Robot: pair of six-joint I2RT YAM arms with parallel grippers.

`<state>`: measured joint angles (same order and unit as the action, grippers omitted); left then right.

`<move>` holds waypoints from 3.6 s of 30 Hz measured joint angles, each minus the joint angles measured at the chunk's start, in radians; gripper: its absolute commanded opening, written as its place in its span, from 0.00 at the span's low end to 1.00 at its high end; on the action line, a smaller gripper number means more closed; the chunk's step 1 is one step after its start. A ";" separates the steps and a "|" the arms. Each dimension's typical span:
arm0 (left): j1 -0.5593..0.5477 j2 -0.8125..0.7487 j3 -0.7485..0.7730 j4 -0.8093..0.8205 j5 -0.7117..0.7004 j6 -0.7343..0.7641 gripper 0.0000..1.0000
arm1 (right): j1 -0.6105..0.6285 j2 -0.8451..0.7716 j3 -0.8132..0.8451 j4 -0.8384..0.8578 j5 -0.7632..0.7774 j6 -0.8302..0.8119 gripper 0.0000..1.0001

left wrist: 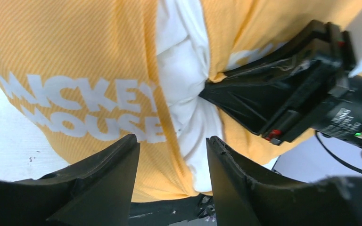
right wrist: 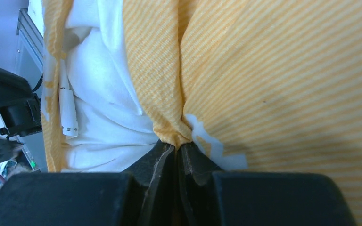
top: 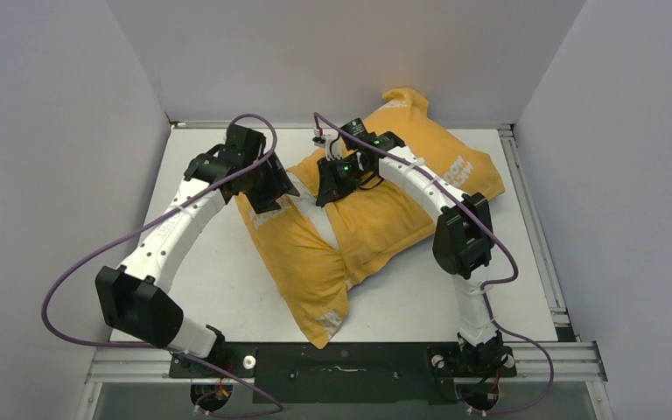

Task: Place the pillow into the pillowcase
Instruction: Stuff the pillow into the pillowcase, then turn over the pillow at the center of the board.

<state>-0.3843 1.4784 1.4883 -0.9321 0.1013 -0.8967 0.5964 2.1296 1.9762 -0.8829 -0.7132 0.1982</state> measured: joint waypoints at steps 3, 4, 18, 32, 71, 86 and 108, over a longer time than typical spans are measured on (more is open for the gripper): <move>0.000 0.006 -0.027 -0.001 0.001 0.000 0.39 | 0.000 0.000 0.000 0.000 0.000 0.000 0.05; 0.000 0.010 -0.037 0.003 0.004 -0.001 0.34 | 0.000 0.000 0.000 0.000 0.000 0.000 0.05; -0.003 0.117 -0.047 0.054 0.047 0.041 0.00 | -0.002 0.000 -0.002 0.003 0.002 -0.001 0.05; -0.003 0.012 -0.030 0.145 0.105 0.011 0.00 | -0.009 -0.015 -0.028 0.012 -0.002 0.000 0.05; -0.182 0.176 0.290 0.237 -0.148 0.095 0.94 | -0.271 -0.384 -0.309 0.492 -0.106 0.510 0.90; -0.205 0.140 0.283 0.083 -0.358 0.368 0.96 | -0.737 -0.778 -0.805 0.290 0.158 0.649 0.90; -0.045 0.128 0.223 0.146 -0.090 0.224 0.98 | -0.598 -0.877 -1.502 0.896 0.099 1.273 0.97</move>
<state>-0.4297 1.6066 1.7115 -0.7860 0.0109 -0.6727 -0.0013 1.2530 0.4740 0.0128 -0.6140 1.4712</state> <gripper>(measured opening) 0.978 0.903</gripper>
